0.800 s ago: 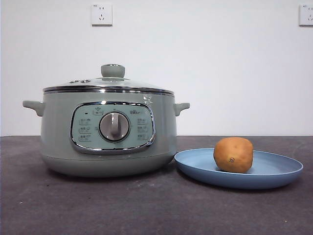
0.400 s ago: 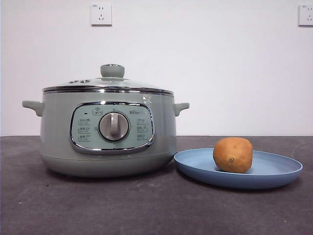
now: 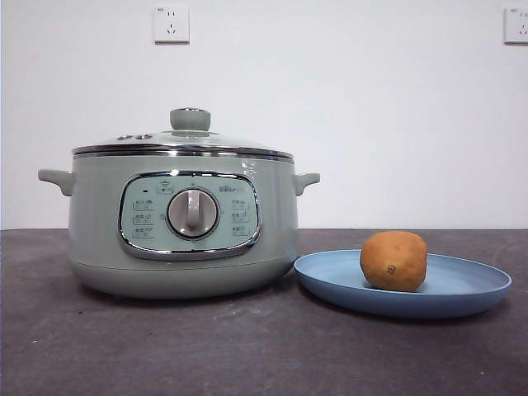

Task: Take the potato out from the steamer,put the potato on the plate,close the lid

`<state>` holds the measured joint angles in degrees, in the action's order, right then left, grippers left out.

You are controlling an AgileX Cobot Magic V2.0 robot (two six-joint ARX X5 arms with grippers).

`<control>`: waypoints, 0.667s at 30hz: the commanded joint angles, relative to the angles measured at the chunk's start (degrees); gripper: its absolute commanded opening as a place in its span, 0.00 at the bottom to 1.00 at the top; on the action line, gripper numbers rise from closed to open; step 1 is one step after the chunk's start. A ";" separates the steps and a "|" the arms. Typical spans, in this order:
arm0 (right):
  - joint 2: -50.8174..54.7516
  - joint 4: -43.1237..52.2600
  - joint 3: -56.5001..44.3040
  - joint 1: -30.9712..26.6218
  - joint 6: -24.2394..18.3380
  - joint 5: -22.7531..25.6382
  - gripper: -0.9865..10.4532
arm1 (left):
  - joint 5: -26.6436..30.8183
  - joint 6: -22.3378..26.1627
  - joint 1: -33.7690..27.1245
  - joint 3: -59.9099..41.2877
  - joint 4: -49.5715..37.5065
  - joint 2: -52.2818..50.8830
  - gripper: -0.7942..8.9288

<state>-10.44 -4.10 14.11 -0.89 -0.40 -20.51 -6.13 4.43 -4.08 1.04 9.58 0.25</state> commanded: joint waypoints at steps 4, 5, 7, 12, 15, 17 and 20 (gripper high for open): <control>6.21 0.98 -7.87 -0.24 1.20 1.66 0.09 | 0.02 -0.37 -0.13 -0.87 -0.02 -0.15 0.08; 6.99 1.03 -8.83 -0.24 1.36 1.62 0.09 | 0.02 -0.37 -0.13 -0.87 -0.04 -0.15 0.08; 8.17 1.03 -10.36 -0.24 1.44 1.64 0.09 | 0.02 -0.37 -0.13 -0.87 -0.04 -0.15 0.08; 9.62 -0.46 -12.63 -0.24 1.42 1.62 0.09 | 0.02 -0.37 -0.13 -0.87 -0.04 -0.15 0.08; 10.40 -1.62 -13.57 -0.24 1.42 1.62 0.09 | 0.02 -0.37 -0.13 -0.87 -0.04 -0.15 0.08; 10.38 -3.13 -13.68 -0.22 1.38 1.60 0.09 | 0.02 -0.37 -0.13 -0.87 -0.04 -0.15 0.08; 10.38 -5.05 -13.68 -0.22 1.38 1.57 0.09 | 0.02 -0.37 -0.13 -0.87 -0.04 -0.15 0.08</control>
<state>-0.30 -8.56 1.06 -1.08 0.47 -19.18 -6.13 4.43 -4.08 1.04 9.61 0.25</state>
